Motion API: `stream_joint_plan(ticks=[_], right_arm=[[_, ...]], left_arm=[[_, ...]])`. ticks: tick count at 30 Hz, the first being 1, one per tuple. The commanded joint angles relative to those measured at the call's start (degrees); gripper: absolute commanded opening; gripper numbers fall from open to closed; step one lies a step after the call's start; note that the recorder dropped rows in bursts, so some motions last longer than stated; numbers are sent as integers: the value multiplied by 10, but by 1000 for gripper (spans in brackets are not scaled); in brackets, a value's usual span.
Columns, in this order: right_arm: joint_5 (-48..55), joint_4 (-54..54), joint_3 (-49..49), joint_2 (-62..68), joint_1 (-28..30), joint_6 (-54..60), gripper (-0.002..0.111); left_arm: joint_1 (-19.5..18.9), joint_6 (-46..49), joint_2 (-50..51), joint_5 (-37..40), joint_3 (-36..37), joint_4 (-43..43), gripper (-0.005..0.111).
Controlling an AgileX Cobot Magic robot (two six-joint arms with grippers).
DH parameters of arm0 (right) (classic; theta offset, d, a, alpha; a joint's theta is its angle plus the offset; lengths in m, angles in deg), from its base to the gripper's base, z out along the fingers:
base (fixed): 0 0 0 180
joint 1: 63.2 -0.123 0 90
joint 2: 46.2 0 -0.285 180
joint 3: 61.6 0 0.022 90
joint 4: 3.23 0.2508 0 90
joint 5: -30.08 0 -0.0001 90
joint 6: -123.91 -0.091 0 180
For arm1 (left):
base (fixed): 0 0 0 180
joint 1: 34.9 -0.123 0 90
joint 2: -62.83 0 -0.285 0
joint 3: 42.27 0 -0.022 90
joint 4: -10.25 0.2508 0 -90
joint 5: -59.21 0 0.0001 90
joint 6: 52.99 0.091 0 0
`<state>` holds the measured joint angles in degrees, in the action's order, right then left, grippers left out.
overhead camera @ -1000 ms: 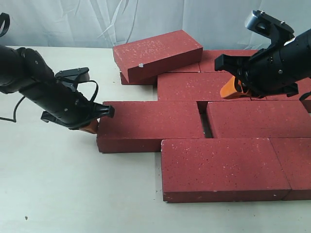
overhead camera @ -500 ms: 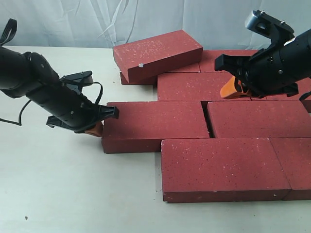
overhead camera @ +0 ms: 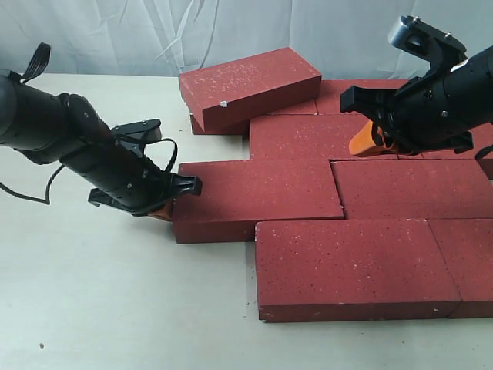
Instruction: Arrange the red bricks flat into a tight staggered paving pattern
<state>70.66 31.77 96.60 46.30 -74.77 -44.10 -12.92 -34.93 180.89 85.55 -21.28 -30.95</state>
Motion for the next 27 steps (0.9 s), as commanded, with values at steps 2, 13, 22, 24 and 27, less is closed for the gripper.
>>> stream_joint_plan(ticks=[2,13,22,24,27], right_arm=[[-7,1,-3,-1,1,2,-1],[-8,1,-3,-1,1,2,-1],[-23,-4,-3,42,-33,14,-1],[-38,-7,-3,54,-45,24,-1],[-71,-22,-3,76,-56,29,-1]], left_arm=[[6,5,4,27,-22,0,0],[-4,4,4,66,-55,42,0],[-24,3,4,86,-55,49,0],[-24,3,4,86,-55,49,0],[-24,3,4,86,-55,49,0]])
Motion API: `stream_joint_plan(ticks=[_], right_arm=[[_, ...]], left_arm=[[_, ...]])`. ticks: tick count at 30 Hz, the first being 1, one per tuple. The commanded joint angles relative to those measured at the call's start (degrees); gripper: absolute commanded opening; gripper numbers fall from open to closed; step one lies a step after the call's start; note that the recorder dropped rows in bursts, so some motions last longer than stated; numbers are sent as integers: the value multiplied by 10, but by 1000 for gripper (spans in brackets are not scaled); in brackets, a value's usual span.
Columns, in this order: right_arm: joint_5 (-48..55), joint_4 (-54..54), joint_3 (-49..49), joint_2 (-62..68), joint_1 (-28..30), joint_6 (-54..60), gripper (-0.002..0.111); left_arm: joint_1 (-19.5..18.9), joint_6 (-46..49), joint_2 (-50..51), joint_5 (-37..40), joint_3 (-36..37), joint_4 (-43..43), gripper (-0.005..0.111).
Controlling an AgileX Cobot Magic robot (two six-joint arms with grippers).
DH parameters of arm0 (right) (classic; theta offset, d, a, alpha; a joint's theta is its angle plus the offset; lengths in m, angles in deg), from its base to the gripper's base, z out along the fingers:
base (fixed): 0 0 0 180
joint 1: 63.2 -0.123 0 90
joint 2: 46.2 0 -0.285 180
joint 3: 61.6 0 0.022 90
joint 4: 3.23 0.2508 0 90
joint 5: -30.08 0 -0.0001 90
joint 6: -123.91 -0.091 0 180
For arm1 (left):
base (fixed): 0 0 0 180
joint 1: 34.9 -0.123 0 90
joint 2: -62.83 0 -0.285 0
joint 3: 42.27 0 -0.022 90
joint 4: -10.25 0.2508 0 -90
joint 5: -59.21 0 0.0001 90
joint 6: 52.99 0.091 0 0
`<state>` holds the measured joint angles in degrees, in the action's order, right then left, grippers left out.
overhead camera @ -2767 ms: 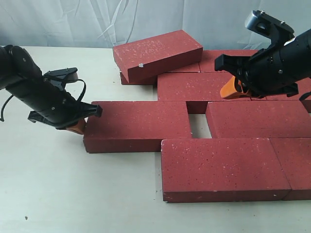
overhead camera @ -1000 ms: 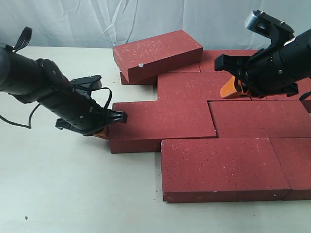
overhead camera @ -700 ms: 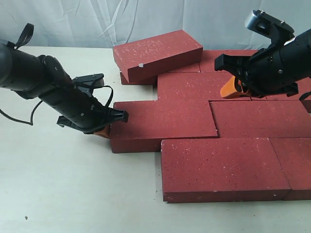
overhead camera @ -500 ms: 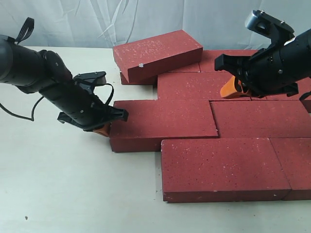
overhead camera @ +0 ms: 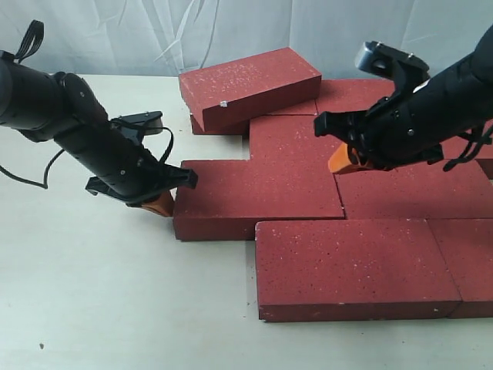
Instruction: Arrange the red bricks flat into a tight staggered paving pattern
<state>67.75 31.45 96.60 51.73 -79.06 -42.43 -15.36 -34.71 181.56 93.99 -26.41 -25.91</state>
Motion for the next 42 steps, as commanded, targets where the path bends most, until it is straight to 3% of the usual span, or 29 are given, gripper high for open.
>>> stream_joint_plan(ticks=[1,20,34,42], right_arm=[[-51,-27,-3,28,-13,12,-1],[-83,-57,-3,136,-13,12,-1],[-26,-65,27,-3,-13,12,-1],[-24,-56,27,-50,-13,12,-1]], left_arm=[[0,1,-3,2,-3,0,0],[0,3,-3,3,-3,1,0],[0,3,-5,12,-3,9,0],[0,3,-58,16,-3,18,0]])
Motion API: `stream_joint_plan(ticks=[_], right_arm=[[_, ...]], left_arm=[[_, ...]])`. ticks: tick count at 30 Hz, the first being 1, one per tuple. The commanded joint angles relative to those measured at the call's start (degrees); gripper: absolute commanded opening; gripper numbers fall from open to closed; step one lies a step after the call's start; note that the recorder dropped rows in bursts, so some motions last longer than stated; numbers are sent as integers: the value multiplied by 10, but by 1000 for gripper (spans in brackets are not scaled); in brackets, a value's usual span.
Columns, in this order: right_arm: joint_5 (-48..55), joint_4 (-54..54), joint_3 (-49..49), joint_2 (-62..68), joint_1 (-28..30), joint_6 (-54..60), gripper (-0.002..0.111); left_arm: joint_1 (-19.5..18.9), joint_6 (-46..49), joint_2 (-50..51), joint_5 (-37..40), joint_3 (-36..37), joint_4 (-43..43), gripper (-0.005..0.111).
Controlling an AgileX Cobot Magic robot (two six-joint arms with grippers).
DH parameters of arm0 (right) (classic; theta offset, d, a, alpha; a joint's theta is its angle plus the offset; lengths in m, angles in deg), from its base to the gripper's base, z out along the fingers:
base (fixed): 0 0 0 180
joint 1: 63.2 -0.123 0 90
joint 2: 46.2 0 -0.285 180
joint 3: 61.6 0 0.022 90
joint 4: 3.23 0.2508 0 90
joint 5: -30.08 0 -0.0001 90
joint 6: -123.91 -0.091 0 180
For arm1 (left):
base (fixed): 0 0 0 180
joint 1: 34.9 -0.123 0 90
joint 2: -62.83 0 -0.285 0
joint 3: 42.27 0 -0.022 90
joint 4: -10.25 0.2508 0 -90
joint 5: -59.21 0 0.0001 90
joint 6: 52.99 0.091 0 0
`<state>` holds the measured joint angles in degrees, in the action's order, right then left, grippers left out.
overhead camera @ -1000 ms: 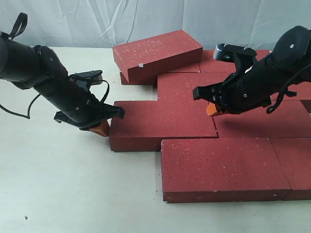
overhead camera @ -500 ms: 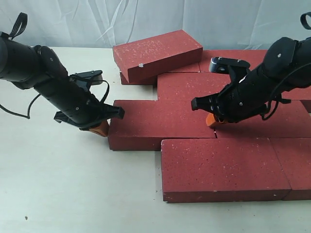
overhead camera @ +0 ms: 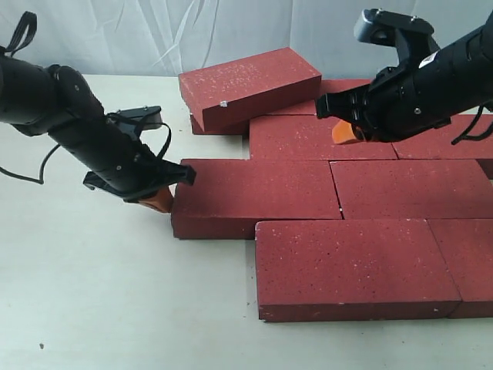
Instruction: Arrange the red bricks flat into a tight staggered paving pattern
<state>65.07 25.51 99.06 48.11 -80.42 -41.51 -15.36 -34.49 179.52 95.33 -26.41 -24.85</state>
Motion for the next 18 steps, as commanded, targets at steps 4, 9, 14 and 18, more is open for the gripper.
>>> stream_joint_plan(ticks=[4,9,14,18], right_arm=[[6,23,2,-16,1,3,-1],[11,38,2,-16,1,3,-1],[11,42,2,-16,1,3,-1],[6,54,2,-16,1,3,-1]], left_arm=[[0,1,-76,2,-3,32,0],[0,-1,-122,3,-20,44,0],[0,-10,-130,30,-76,46,0],[0,-35,-125,34,-145,74,0]])
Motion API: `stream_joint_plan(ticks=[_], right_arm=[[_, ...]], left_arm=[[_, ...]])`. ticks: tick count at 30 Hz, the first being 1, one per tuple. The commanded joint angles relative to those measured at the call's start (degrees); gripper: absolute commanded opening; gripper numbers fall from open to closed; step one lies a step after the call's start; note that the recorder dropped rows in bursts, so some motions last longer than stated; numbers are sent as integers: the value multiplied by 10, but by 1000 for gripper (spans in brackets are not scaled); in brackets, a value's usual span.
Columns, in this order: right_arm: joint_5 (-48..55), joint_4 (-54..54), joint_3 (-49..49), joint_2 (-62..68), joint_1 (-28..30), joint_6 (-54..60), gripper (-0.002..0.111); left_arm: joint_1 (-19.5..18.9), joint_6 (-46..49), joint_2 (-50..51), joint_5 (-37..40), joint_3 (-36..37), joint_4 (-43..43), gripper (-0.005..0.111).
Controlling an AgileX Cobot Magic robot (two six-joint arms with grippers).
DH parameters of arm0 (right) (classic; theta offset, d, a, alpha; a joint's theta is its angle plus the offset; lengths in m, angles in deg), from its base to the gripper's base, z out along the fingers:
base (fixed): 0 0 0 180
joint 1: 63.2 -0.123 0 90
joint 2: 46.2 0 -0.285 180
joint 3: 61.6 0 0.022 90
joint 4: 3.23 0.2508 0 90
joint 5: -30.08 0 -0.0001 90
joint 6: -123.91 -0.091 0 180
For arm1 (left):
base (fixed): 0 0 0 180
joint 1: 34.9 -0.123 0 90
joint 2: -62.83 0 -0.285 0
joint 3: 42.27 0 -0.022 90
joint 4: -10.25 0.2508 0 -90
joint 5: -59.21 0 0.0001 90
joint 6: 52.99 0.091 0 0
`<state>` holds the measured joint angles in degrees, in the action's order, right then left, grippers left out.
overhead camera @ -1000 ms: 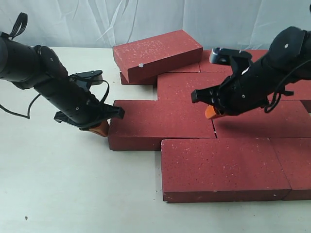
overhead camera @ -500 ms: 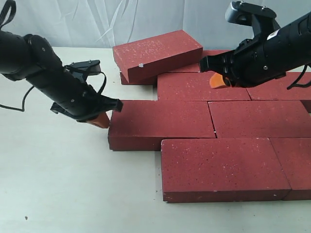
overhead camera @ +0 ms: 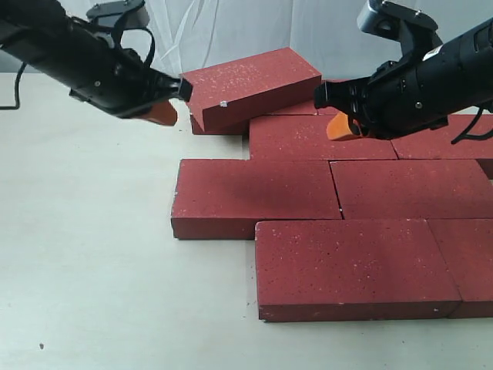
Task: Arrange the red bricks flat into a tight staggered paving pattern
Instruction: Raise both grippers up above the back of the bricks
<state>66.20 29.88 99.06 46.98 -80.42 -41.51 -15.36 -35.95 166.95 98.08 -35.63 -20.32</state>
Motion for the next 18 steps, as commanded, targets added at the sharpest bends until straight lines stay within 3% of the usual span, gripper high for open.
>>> stream_joint_plan(ticks=[1,9,13,18], right_arm=[[-5,11,2,-4,1,3,-1],[-3,22,2,-4,1,2,-1],[0,22,2,-4,1,-1,-1],[-2,20,2,-4,1,-1,-1]], left_arm=[[0,-26,5,6,-63,38,0],[5,-69,130,25,-242,62,0],[38,-116,201,44,-335,176,0],[65,-144,245,56,-400,248,0]])
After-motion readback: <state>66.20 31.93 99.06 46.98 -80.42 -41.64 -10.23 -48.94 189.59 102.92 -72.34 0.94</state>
